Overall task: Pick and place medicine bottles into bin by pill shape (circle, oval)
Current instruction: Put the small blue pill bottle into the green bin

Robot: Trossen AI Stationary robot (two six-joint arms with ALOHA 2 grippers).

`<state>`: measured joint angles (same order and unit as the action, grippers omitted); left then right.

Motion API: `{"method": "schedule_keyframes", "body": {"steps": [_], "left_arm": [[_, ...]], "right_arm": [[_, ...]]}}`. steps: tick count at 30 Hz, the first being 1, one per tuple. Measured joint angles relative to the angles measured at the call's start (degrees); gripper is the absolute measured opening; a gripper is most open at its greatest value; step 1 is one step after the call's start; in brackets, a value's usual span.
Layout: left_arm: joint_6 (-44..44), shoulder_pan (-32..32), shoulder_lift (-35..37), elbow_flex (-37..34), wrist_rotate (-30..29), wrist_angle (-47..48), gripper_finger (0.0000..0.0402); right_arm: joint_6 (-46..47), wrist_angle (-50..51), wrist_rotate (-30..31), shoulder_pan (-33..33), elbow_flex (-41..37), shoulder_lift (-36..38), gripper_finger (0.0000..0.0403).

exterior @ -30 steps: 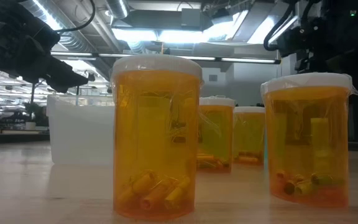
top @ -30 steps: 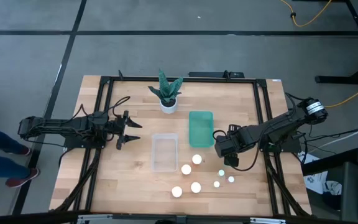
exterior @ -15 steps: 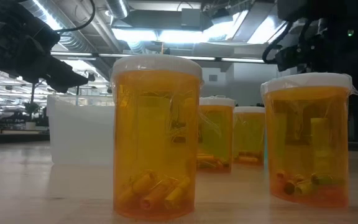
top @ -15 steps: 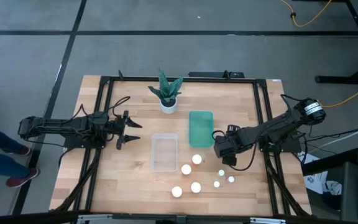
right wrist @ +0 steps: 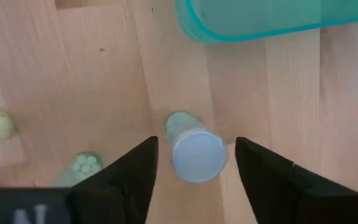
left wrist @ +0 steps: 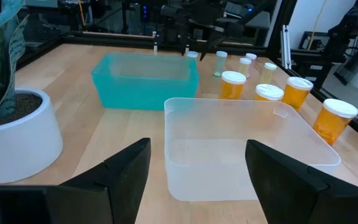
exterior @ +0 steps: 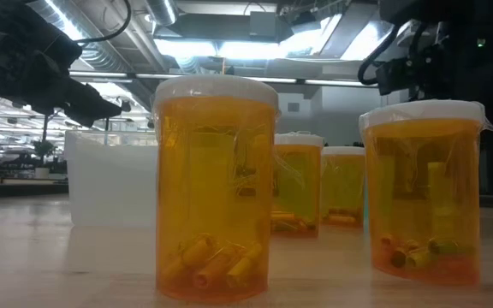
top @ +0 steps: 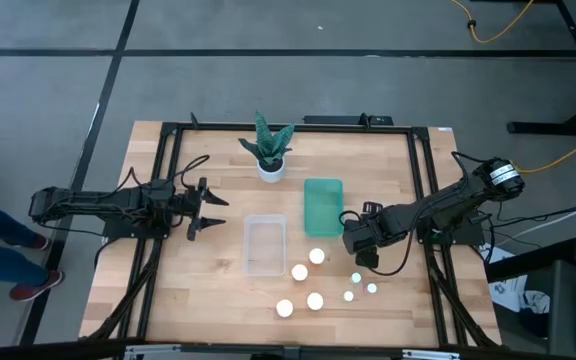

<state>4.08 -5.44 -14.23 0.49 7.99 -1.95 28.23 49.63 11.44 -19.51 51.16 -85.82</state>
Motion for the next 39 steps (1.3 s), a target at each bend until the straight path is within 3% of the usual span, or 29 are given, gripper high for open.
{"method": "schedule_keyframes", "body": {"steps": [9,13,20,24,26,31,39], "left_arm": [[0.00,-0.01,-0.01,0.00,0.00,-0.01,0.0254],[0.01,0.00,-0.01,0.00,0.00,-0.01,0.0254],[0.12,0.01,-0.01,0.00,-0.01,-0.01,0.0254],[0.22,0.00,0.00,0.00,0.00,-0.01,0.0254],[0.24,0.01,-0.01,0.00,0.00,-0.01,0.0254],[0.24,0.01,-0.01,0.00,0.00,-0.01,0.0254],[0.24,0.01,0.00,0.00,-0.02,-0.01,0.0254]], "right_arm": [[0.46,0.39,-2.17,0.05,0.60,0.04,0.0121],[3.00,6.51,-2.07,0.73,4.38,0.09,0.0112],[5.94,18.64,11.23,2.46,15.05,0.09,0.0114],[2.61,16.35,19.23,4.65,20.05,0.13,0.0118],[-0.25,11.54,20.26,6.58,21.20,0.13,0.0119],[-7.80,1.34,16.50,12.88,21.42,-0.76,0.0121],[-15.14,-1.10,6.59,21.71,21.42,-9.42,0.0122]]}}
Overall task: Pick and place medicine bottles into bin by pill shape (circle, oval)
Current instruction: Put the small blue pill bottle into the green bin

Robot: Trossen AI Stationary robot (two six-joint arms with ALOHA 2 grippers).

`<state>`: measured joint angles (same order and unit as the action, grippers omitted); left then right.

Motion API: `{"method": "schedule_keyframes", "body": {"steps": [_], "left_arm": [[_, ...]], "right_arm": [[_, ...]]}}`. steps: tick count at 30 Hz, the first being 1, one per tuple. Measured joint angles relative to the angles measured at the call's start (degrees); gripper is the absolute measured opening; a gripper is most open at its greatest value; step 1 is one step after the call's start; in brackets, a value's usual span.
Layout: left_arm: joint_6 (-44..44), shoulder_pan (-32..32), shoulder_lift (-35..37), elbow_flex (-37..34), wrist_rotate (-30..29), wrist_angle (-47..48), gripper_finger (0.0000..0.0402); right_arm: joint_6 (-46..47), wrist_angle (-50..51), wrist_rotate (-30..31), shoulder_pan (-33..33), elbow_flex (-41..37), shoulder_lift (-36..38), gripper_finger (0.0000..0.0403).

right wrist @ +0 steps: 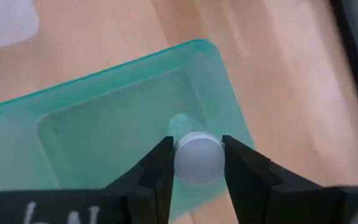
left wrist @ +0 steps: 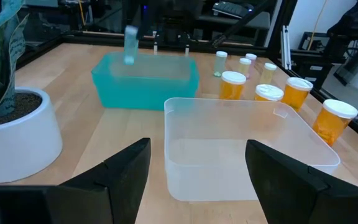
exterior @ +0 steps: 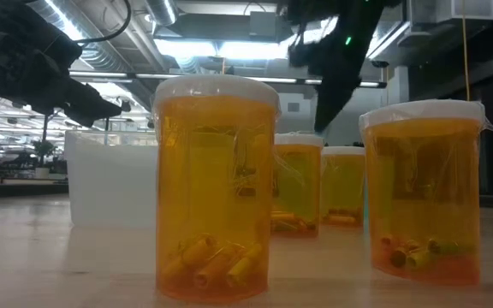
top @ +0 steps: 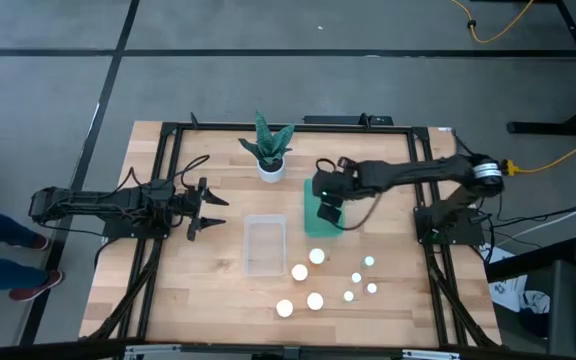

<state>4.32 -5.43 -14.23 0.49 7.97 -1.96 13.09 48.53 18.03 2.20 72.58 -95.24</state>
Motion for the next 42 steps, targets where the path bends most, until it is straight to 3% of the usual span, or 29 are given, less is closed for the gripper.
{"method": "schedule_keyframes", "body": {"steps": [4,14,24,29,36,42], "left_arm": [[0.00,-0.02,-0.01,0.00,0.00,0.00,0.0254],[0.00,-0.01,0.01,0.00,0.01,0.02,0.0254],[0.00,-0.02,0.01,0.00,0.00,0.02,0.0254],[0.00,-0.02,0.00,0.02,0.00,0.02,0.0254],[-0.02,0.00,0.01,0.01,0.00,0.04,0.0254],[0.09,-0.01,-0.01,0.02,0.03,0.03,0.0254]], "right_arm": [[-3.85,-3.32,-4.30,1.98,-0.04,-4.56,0.0123],[-6.15,-6.64,-4.59,3.81,-0.09,-8.32,0.0126],[-6.30,-7.36,-4.60,3.86,-0.09,-8.13,0.0183],[-5.93,-5.99,-4.61,3.86,0.98,-8.13,0.0192],[-5.75,6.64,-4.16,3.13,11.07,-8.11,0.0182],[-0.20,30.49,-4.13,-0.09,23.35,-8.05,0.0179]]}}
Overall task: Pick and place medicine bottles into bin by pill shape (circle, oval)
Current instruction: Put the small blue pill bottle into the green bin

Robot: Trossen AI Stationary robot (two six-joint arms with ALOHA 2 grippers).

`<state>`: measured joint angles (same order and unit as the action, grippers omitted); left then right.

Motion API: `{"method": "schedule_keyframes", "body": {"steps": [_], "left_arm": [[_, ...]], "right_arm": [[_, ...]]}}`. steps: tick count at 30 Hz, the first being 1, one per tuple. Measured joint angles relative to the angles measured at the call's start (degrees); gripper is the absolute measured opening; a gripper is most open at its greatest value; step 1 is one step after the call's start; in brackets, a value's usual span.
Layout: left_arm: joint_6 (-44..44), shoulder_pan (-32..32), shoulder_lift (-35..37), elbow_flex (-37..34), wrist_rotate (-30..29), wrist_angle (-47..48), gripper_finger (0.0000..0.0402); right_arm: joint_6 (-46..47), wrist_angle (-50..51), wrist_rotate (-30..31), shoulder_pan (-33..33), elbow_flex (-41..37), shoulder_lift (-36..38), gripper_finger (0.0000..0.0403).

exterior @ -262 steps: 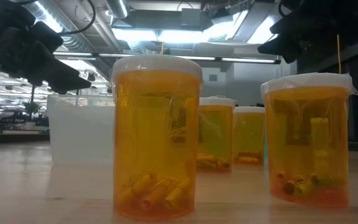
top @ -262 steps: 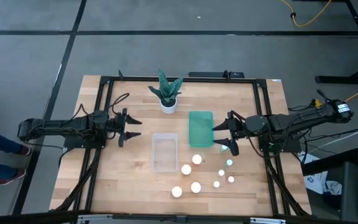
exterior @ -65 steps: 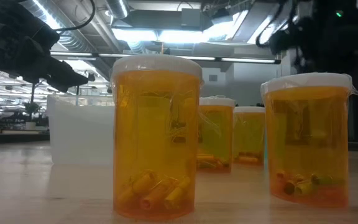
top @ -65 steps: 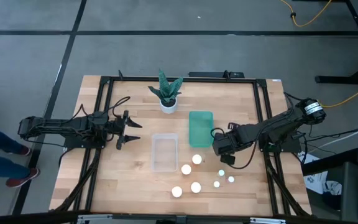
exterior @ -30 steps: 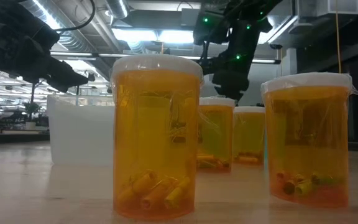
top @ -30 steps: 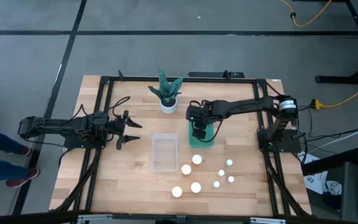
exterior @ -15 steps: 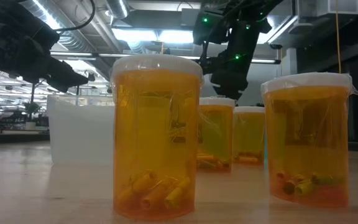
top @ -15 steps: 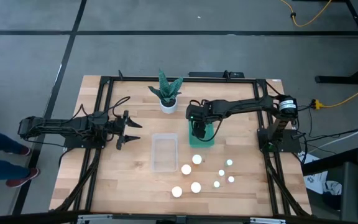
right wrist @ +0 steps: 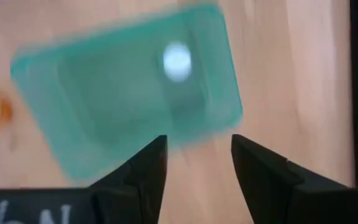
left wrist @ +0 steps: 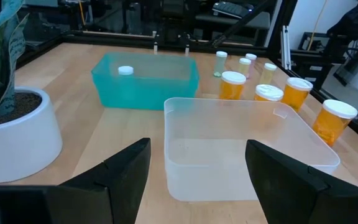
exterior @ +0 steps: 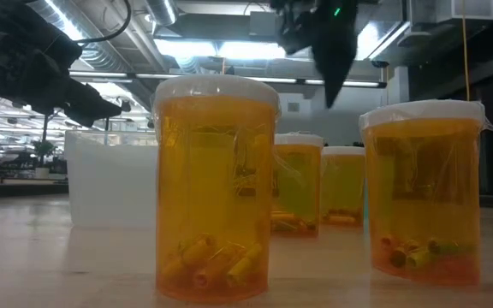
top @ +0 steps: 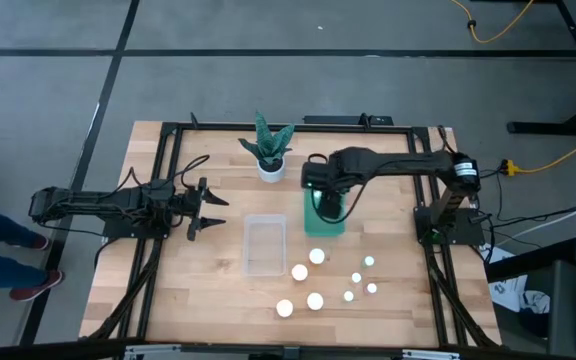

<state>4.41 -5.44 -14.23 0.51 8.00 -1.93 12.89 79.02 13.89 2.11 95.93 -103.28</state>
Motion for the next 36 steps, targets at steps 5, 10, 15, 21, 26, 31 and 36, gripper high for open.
{"method": "schedule_keyframes", "body": {"steps": [5,10,15,21,26,31,36], "left_arm": [[1.45,-0.01,-0.01,0.00,0.03,0.01,0.0254],[1.53,0.00,0.02,0.00,0.19,-0.01,0.0254],[1.63,0.01,0.02,0.00,0.47,-0.01,0.0254],[1.65,0.00,0.02,0.00,0.47,-0.03,0.0254],[1.61,-0.01,0.02,0.00,0.47,-0.03,0.0254],[1.53,-0.01,0.00,0.00,0.45,-0.03,0.0254],[1.36,-0.02,0.02,0.00,0.07,-0.04,0.0254]], "right_arm": [[4.01,10.79,-0.44,-5.03,3.88,2.07,0.0179],[6.73,10.93,-4.65,-11.93,-1.34,9.41,0.0179],[18.34,7.61,-1.33,-19.74,-12.15,18.55,0.0179],[35.41,4.35,-8.78,-29.51,-25.96,25.41,0.0179],[41.80,-1.87,-15.24,-35.82,-33.69,25.41,0.0179],[40.51,-15.03,-15.51,-39.14,-40.87,24.77,0.0179],[40.90,-23.16,-14.46,-39.45,-46.99,24.63,0.0179]]}}
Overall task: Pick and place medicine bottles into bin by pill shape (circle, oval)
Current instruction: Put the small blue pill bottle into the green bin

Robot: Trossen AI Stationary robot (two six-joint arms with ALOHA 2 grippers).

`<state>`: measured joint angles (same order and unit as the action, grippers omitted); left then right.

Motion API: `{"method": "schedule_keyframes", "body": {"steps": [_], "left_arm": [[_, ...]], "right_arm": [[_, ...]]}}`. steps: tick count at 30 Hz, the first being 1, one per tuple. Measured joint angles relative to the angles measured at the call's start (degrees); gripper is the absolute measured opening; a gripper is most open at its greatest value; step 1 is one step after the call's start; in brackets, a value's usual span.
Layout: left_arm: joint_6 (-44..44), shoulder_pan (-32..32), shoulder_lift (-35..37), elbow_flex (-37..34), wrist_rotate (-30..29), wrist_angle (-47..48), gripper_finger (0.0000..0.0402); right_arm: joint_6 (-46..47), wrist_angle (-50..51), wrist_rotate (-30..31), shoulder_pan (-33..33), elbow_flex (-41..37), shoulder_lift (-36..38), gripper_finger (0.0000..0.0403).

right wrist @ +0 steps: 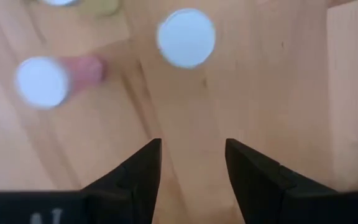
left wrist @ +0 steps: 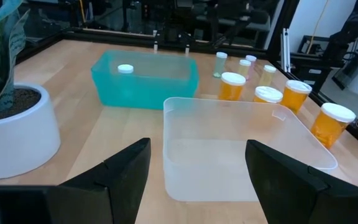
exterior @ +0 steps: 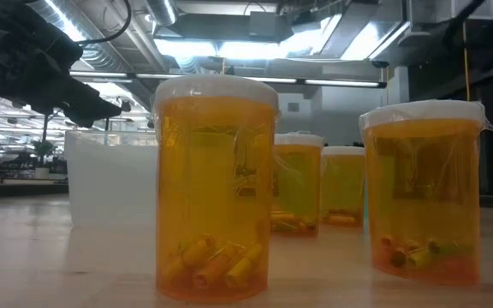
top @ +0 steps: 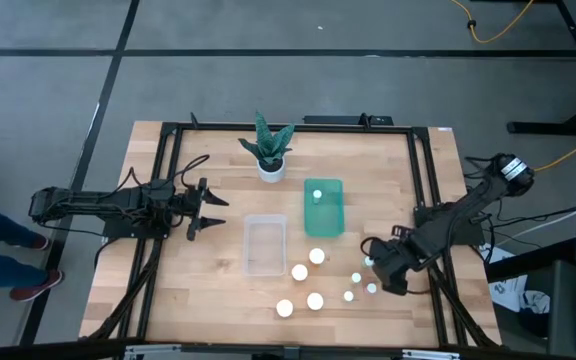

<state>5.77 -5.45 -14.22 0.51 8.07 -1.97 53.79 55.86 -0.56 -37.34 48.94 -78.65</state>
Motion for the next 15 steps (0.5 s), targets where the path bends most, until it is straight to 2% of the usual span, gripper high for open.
{"method": "schedule_keyframes", "body": {"steps": [8,15], "left_arm": [[-0.38,0.02,0.00,0.00,-0.01,0.01,0.0254],[-4.03,0.02,0.00,0.00,-0.08,0.01,0.0254]], "right_arm": [[-3.04,-9.07,6.23,0.02,-6.09,0.00,0.0179],[-9.03,-14.83,10.56,0.04,-6.28,0.00,0.0179]]}}
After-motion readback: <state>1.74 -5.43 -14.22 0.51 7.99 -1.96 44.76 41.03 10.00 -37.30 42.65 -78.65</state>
